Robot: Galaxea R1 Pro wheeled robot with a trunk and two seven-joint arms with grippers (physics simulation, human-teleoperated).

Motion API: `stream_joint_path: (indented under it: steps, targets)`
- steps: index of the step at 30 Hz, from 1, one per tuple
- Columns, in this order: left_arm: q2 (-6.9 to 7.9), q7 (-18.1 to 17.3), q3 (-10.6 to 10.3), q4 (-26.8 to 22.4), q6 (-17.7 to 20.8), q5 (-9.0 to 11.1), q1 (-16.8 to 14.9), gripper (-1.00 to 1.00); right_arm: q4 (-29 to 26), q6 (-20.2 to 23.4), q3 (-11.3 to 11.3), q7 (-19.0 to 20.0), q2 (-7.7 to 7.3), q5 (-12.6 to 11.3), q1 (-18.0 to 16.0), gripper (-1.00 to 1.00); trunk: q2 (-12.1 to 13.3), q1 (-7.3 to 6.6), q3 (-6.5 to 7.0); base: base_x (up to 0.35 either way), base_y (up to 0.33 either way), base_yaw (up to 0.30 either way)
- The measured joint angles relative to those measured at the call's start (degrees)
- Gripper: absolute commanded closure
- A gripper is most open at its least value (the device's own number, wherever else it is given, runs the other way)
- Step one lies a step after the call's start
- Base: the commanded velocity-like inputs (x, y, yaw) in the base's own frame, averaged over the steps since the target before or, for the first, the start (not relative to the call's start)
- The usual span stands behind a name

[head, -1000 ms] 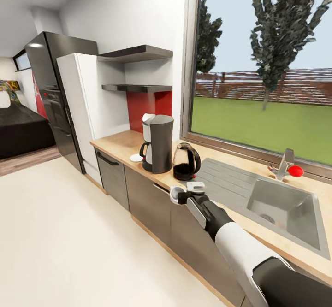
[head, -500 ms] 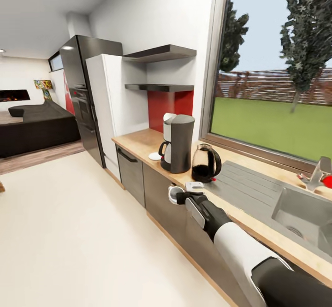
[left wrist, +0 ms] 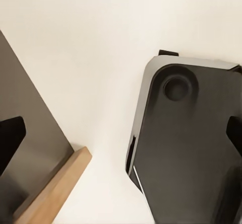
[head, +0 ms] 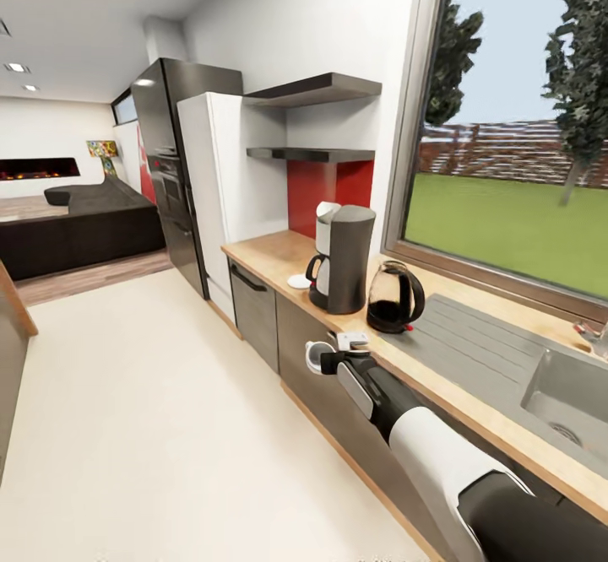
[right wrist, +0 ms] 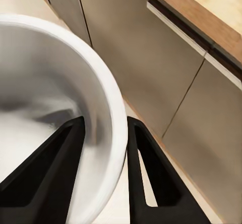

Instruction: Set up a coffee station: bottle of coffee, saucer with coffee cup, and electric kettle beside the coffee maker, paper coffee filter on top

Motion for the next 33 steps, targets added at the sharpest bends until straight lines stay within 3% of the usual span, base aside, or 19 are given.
stream_joint_path:
  steps: [5, 33]
  targets:
    - [0.00, 0.00, 0.03, 0.00, 0.00, 0.00, 0.00, -1.00, 0.00, 0.00, 0.03, 0.00, 0.00, 0.00, 0.00, 1.00, 0.00, 0.00, -0.46, 0.027, 0.000, 0.001]
    - [0.08, 0.00, 0.06, -0.02, 0.00, 0.09, -0.04, -1.00, 0.07, -0.09, -0.17, 0.15, 0.00, 0.27, 0.00, 1.00, -0.02, -0.03, -1.17, 0.299, 0.179, 0.250]
